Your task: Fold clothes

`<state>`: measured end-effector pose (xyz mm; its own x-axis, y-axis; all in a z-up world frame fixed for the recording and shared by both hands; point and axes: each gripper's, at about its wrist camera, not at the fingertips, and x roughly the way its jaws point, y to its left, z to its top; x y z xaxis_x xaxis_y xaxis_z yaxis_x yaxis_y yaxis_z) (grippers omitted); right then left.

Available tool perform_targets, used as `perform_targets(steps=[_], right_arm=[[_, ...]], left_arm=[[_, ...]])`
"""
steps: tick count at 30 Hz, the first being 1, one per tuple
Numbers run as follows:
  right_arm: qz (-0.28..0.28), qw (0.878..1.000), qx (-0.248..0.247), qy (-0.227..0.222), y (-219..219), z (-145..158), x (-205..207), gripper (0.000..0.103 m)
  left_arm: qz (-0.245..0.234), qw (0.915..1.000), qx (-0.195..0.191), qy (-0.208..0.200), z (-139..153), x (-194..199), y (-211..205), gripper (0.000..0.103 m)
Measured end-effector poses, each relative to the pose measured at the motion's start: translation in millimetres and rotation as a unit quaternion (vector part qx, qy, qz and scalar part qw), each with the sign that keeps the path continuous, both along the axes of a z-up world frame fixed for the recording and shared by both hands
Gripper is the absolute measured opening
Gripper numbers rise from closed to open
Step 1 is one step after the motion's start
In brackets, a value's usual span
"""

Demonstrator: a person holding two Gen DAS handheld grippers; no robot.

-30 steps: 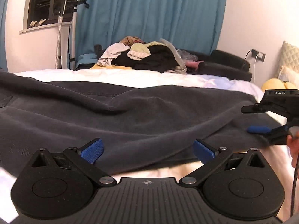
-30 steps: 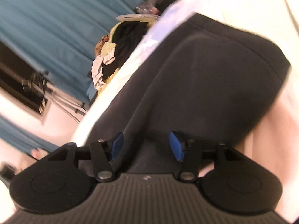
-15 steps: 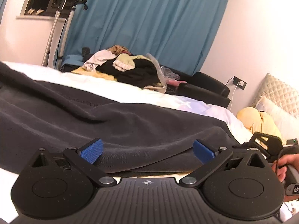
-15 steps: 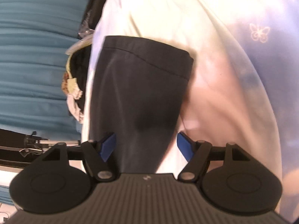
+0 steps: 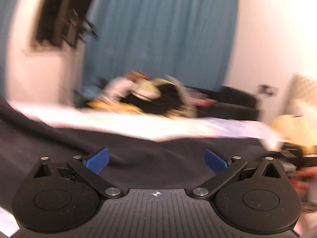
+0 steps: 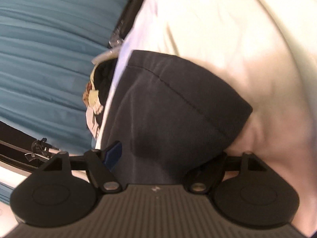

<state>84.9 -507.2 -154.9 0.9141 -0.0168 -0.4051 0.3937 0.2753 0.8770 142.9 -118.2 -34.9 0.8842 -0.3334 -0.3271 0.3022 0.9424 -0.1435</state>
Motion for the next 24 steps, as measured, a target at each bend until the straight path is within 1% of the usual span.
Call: perform_targets(steps=[1, 2, 4, 6, 8, 9, 11, 12, 14, 15, 16, 17, 19, 21, 24], right_arm=[[-0.002, 1.0, -0.009, -0.012, 4, 4, 0, 0.062], [0.003, 0.999, -0.018, -0.033, 6, 10, 1, 0.061], [0.017, 0.997, -0.041, -0.07, 8, 18, 3, 0.062], [0.031, 0.996, -0.061, -0.06, 7, 18, 7, 0.062], [0.029, 0.999, -0.038, -0.014, 4, 1, 10, 0.061], [0.025, 0.999, -0.023, -0.01, 2, -10, 9, 0.057], [0.021, 0.999, -0.021, -0.02, 1, -14, 8, 0.057], [0.021, 0.999, -0.025, -0.021, 1, -12, 9, 0.058], [0.021, 0.999, -0.035, -0.027, 3, -8, 12, 0.058], [0.023, 0.998, -0.043, -0.034, 4, -6, 12, 0.052], [0.027, 0.998, -0.051, -0.04, 5, -4, 13, 0.034], [0.031, 0.996, -0.064, -0.045, 6, -1, 14, 0.026], [0.031, 0.995, -0.084, -0.048, 9, 10, 16, 0.016], [0.031, 0.992, -0.103, -0.073, 15, 28, 14, 0.014], [0.046, 0.978, -0.178, -0.101, 35, 64, 15, 0.014]], left_arm=[[0.008, 1.0, 0.002, 0.004, 1, 8, 5, 0.103], [0.016, 0.9998, 0.005, 0.008, 2, 15, 11, 0.103], [0.032, 0.9992, 0.021, 0.015, -7, 25, 15, 0.103], [0.042, 0.9975, 0.051, 0.024, -20, 31, 15, 0.103], [0.047, 0.9956, 0.07, 0.041, -33, 39, 14, 0.103], [0.054, 0.9943, 0.079, 0.048, -38, 43, 13, 0.103], [0.069, 0.991, 0.099, 0.059, -48, 49, 11, 0.103], [0.073, 0.9892, 0.106, 0.069, -53, 52, 11, 0.103], [0.071, 0.9864, 0.115, 0.094, -62, 56, 12, 0.103], [0.071, 0.9857, 0.117, 0.098, -64, 58, 12, 0.103], [0.071, 0.9864, 0.114, 0.095, -63, 57, 13, 0.103], [0.071, 0.9873, 0.109, 0.091, -63, 56, 15, 0.103], [0.072, 0.9891, 0.097, 0.085, -59, 54, 20, 0.103], [0.074, 0.9911, 0.085, 0.072, -54, 50, 22, 0.103], [0.07, 0.9937, 0.072, 0.052, -44, 46, 26, 0.103]])
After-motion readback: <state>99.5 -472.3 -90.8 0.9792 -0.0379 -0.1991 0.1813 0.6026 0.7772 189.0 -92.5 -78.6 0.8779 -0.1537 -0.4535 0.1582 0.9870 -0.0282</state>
